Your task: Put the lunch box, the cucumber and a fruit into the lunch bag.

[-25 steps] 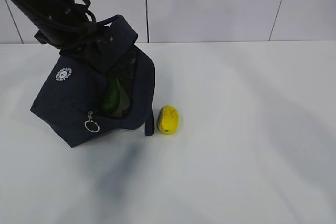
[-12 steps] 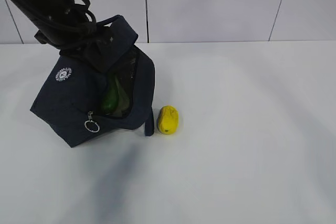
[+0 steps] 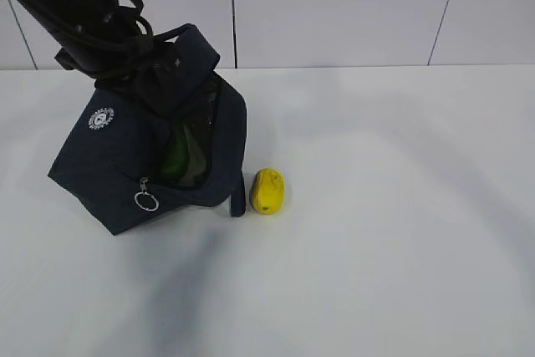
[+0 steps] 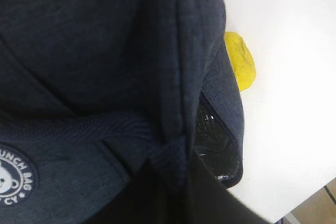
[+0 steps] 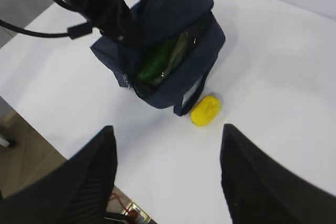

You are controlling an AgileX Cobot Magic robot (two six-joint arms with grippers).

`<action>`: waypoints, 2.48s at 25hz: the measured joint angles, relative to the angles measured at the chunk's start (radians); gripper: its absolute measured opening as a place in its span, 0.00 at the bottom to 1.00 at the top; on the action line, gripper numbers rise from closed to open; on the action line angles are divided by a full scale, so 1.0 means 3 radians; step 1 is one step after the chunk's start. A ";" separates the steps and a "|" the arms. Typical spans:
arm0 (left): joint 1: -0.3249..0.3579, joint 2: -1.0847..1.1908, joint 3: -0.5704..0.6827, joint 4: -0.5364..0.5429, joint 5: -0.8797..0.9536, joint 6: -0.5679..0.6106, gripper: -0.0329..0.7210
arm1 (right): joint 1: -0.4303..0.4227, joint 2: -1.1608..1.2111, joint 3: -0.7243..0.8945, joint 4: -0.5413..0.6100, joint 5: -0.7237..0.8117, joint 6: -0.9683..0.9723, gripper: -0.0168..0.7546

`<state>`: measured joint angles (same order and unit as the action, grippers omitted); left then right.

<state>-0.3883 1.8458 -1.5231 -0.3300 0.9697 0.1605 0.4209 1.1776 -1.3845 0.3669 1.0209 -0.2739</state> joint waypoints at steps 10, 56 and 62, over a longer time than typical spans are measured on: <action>0.0000 0.0000 0.0000 0.0000 0.0000 0.0024 0.03 | 0.0000 0.0352 0.0700 0.0125 -0.0330 0.0000 0.62; 0.0000 0.0000 0.0000 0.0000 -0.0006 0.0035 0.03 | 0.0000 0.2916 0.0445 0.2174 -0.1921 -0.0659 0.62; 0.0000 0.0000 0.0000 0.0000 -0.0006 0.0035 0.03 | 0.0000 0.3221 0.0182 0.2282 -0.1773 -0.0651 0.62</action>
<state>-0.3883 1.8458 -1.5231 -0.3300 0.9679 0.1709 0.4209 2.1439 -1.3298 1.0516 0.4891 -0.4691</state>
